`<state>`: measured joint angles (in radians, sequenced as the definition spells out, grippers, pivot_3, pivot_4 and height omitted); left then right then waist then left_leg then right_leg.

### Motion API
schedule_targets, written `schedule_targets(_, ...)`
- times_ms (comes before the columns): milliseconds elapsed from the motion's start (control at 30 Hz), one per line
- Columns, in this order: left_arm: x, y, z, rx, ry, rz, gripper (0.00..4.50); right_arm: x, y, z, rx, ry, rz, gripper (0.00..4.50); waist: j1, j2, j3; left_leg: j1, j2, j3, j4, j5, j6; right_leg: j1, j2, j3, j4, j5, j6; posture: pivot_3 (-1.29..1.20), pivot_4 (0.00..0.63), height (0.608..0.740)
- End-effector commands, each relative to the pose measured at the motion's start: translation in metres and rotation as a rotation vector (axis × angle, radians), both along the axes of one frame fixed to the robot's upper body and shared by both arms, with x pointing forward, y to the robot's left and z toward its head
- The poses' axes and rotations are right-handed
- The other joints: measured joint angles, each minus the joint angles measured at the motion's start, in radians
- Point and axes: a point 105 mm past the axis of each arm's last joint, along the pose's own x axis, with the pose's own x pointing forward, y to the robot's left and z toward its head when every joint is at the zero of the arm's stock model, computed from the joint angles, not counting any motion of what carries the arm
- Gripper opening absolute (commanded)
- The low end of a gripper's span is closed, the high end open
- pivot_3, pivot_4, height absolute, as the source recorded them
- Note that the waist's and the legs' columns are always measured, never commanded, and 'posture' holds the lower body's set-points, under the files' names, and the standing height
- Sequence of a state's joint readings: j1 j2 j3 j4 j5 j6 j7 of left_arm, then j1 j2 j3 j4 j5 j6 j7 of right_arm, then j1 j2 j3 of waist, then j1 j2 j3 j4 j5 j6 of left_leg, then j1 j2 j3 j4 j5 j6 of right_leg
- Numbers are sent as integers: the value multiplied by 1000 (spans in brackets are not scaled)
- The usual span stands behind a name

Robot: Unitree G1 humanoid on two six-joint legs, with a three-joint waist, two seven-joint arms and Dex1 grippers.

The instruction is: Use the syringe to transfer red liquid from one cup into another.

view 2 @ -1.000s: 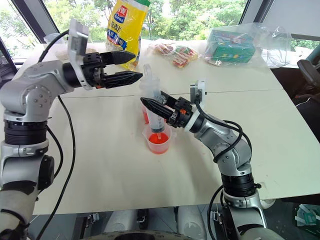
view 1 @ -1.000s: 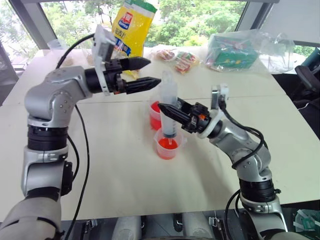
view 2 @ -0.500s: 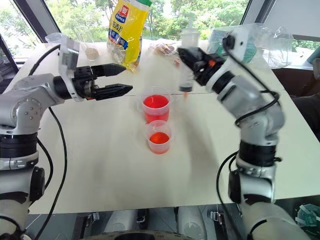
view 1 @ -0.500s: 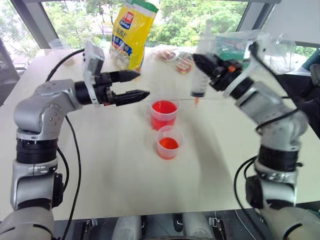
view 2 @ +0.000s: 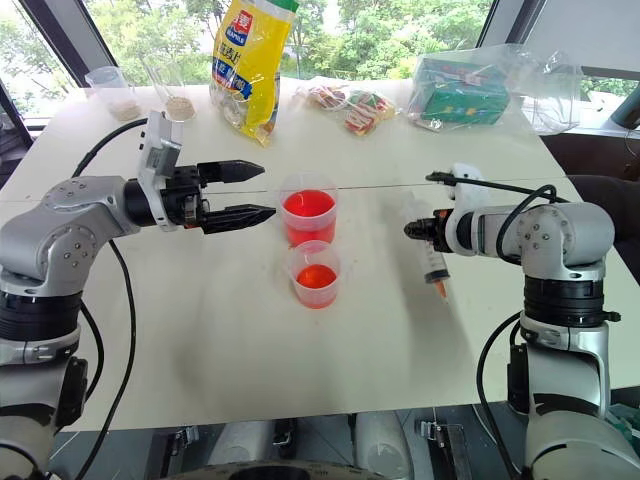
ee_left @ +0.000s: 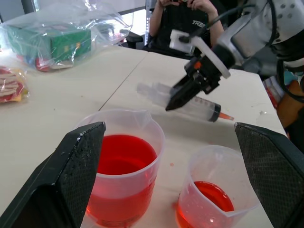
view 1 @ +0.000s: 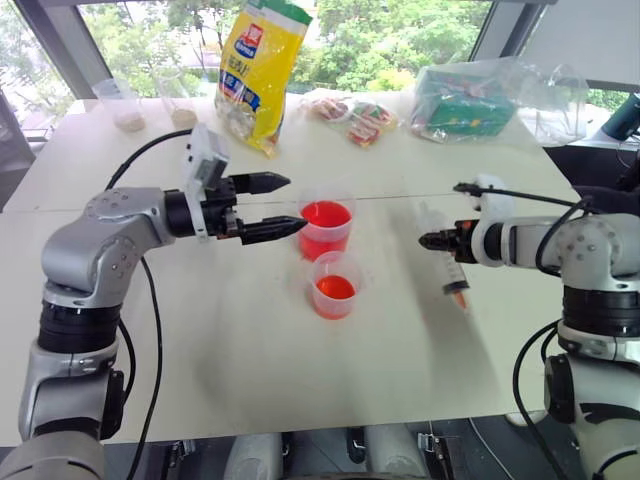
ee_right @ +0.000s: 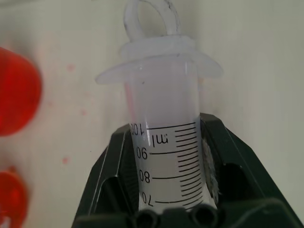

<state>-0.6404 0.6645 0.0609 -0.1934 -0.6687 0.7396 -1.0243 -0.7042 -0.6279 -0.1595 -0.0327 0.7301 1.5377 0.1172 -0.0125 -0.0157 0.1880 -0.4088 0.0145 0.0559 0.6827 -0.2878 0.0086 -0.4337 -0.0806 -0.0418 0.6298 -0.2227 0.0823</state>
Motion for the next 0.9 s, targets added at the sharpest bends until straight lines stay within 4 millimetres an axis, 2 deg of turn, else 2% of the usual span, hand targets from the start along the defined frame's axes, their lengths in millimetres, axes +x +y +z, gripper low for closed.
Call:
schedule_targets(33,-10,-4,5,-17,-23,-21,4470,1,1,-10,-8,-4,-5,1365,0,0,0,0,0,0,0,0,0,0,0,0,0,0,0,0,150,740)
schedule_targets(100,-14,-6,2,-13,-17,-24,4470,2,0,-15,-13,-2,-13,1365,0,0,0,0,0,0,0,0,0,0,0,0,0,0,0,0,150,740)
schedule_targets(267,-18,-6,0,-10,-2,-26,4500,2,0,-15,0,-19,1,3781,0,-1,0,0,0,0,0,0,0,0,0,0,0,0,0,0,150,740)
schedule_targets(300,-19,-5,0,-5,0,-28,4500,1,1,-12,-1,-28,15,4426,0,-1,0,0,0,0,0,0,0,0,1,0,0,0,0,0,150,740)
schedule_targets(500,-20,-3,0,4,7,-38,4500,-12,4,20,-60,-137,161,4475,1,0,0,0,0,-1,1,0,0,0,0,0,-1,0,0,0,150,740)
schedule_targets(567,-21,-1,-2,13,8,-41,4500,-23,8,32,-55,-160,236,4475,1,0,0,0,0,-1,0,0,0,0,1,0,-1,0,0,0,150,740)
schedule_targets(600,-22,1,-4,25,9,-41,4500,-30,10,40,-53,-182,276,4475,1,0,0,0,0,-1,0,0,0,0,1,0,-1,0,0,0,150,740)
schedule_targets(733,-25,8,-7,49,14,-41,4500,-78,24,86,-30,-316,538,4475,3,0,0,0,0,-1,0,0,0,0,1,0,-1,-1,1,0,150,740)
schedule_targets(800,-26,7,-7,52,15,-41,4500,-94,24,94,-25,-332,602,4475,5,0,0,0,0,-1,0,0,0,0,1,0,-1,-1,1,0,150,740)
schedule_targets(900,-25,6,-6,31,21,-21,4500,-104,17,96,-53,-337,616,4475,5,-2,0,0,0,-2,0,0,0,2,1,-1,-3,-1,0,0,150,740)
